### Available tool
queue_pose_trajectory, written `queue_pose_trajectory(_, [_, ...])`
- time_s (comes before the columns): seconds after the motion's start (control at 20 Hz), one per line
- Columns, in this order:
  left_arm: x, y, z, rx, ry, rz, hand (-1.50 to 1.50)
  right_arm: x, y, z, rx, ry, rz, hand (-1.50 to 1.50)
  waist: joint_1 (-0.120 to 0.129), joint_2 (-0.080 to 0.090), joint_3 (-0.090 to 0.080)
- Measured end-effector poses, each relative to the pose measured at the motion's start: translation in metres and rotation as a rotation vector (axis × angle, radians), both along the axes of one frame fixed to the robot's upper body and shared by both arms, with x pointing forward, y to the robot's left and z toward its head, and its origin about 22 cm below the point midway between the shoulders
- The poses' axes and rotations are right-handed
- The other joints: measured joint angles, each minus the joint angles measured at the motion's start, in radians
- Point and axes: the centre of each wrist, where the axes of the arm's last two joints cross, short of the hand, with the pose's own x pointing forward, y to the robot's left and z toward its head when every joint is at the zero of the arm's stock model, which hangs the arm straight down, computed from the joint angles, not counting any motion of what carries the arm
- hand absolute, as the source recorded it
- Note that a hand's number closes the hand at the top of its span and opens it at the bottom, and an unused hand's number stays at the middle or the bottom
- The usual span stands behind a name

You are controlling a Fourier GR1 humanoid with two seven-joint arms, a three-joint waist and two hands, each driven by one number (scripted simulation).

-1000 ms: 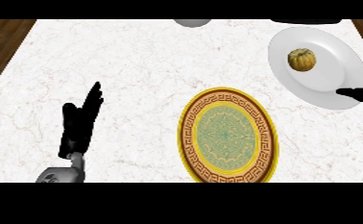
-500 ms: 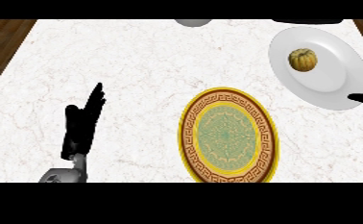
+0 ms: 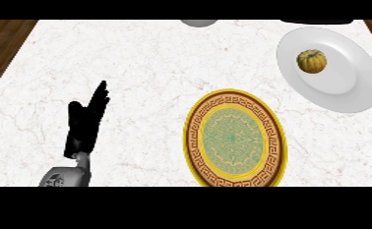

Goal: Pick the squash from the plate and place it in the plate

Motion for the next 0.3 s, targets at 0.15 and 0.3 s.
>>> queue_pose_trajectory(0.15, [-0.0016,0.0035,-0.0007,-0.004,-0.003,0.001,0.0,-0.008,-0.0039,-0.0048,-0.01,0.003,-0.026,-1.5,0.003,0.001,0.0])
queue_pose_trajectory(0.3, [0.0013,0.0007,0.0029,0.0,-0.005,-0.001,0.0,-0.0114,-0.0066,-0.0051,-0.018,0.01,-0.044,-1.5,0.005,0.002,0.001])
